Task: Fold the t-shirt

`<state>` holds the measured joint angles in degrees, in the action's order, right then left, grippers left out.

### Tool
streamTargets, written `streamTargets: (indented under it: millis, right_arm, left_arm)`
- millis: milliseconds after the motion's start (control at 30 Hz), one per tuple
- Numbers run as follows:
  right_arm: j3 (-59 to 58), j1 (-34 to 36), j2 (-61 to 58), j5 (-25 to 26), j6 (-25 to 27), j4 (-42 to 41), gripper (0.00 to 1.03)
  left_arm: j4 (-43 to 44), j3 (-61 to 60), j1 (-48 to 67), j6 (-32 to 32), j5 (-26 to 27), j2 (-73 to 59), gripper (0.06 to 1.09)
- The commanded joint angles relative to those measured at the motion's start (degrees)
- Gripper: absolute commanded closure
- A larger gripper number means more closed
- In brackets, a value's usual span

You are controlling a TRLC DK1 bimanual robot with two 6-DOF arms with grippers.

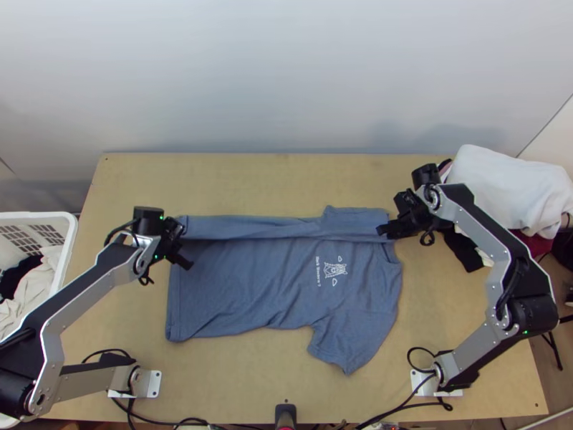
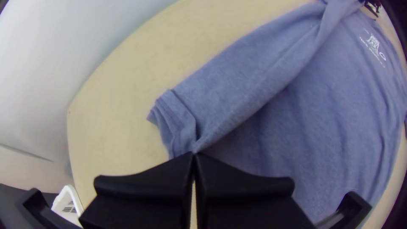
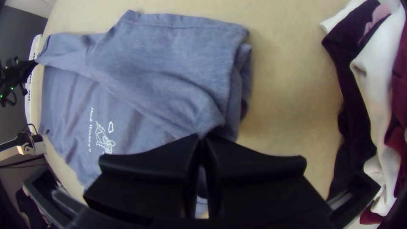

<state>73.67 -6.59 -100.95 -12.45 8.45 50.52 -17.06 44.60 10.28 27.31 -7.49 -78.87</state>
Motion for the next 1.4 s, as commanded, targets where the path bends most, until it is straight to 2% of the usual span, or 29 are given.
streamTargets:
  millis: [0, 33, 100, 133, 167, 233, 267, 300, 400, 467, 533, 667, 767, 900, 1033, 1167, 1300, 1367]
  right_arm:
    - [-2.9, 0.3, -1.1, 0.0, 0.3, -2.2, 0.85]
    - [-3.2, 0.3, -1.2, 0.0, 0.3, -2.5, 0.84]
    - [-3.5, 0.3, -1.4, 0.0, 0.3, -2.6, 0.84]
    - [-3.8, 0.4, -1.3, -0.1, 0.3, -2.6, 0.79]
    - [-3.9, 0.4, -1.1, 0.0, 0.3, -2.6, 0.69]
    - [-4.2, 0.9, -0.2, 0.0, 0.3, -2.5, 0.49]
    - [-4.4, 1.2, 0.4, 0.0, 0.4, -2.4, 0.40]
    - [-4.7, 1.5, 1.2, 0.0, 0.5, -2.4, 0.34]
    - [-5.3, 1.8, 3.3, 0.0, 1.1, -2.2, 0.27]
    - [-5.5, 1.8, 4.6, 0.0, 1.5, -1.6, 0.13]
    - [-5.6, 1.7, 6.1, 0.0, 2.2, -0.6, 0.04]
    - [-6.8, 2.5, 10.3, 0.0, 1.7, 0.5, 0.04]
    - [-7.6, 3.9, 12.6, -0.2, -0.6, 7.0, 0.04]
    - [-11.3, 2.8, 19.6, -0.1, 0.0, 10.0, 0.04]
    - [-14.3, -0.2, 28.0, -0.1, 3.0, 12.1, 0.05]
    - [-18.1, -4.0, 34.4, 0.0, 9.3, 16.0, 0.05]
    - [-22.0, -7.1, 38.7, 1.0, 14.8, 19.9, 0.05]
    - [-23.2, -9.5, 41.0, 1.1, 16.8, 22.1, 0.05]
  left_arm:
    - [2.9, -3.6, 0.5, -1.2, -2.1, 1.1, 0.99]
    - [3.9, -4.1, 0.5, -1.3, -2.8, 1.2, 0.95]
    - [4.0, -4.6, 0.8, -1.2, -3.0, 0.7, 0.95]
    - [4.0, -5.0, 1.1, -1.3, -3.7, 0.7, 0.88]
    - [4.4, -5.4, 1.8, -1.4, -5.3, 1.2, 0.69]
    - [7.0, -6.9, 3.2, -1.7, -8.7, 4.1, 0.14]
    - [9.1, -7.8, 3.4, -1.6, -8.9, 6.0, 0.10]
    - [10.0, -8.2, 3.5, -1.6, -9.0, 7.2, 0.10]
    - [9.1, -8.2, 3.5, -1.6, -9.1, 8.2, 0.10]
    - [8.7, -8.1, 2.5, -2.2, -9.1, 9.0, 0.10]
    - [6.5, -7.4, 1.4, -2.2, -9.0, 9.9, 0.10]
    - [0.3, -6.1, 0.6, -0.7, -7.3, 15.1, 0.10]
    - [-11.5, -3.6, 1.0, 1.0, -1.7, 19.5, 0.11]
    - [-21.5, -6.5, 7.4, 5.4, -1.3, 27.4, 0.11]
    - [-29.0, -8.0, 10.5, 9.5, -1.6, 34.8, 0.11]
    - [-34.5, -7.5, 13.4, 14.8, -2.8, 40.3, 0.11]
    - [-37.0, -8.5, 14.4, 20.2, -2.9, 42.8, 0.11]
    - [-37.6, -8.3, 16.3, 20.5, -2.8, 42.7, 0.11]
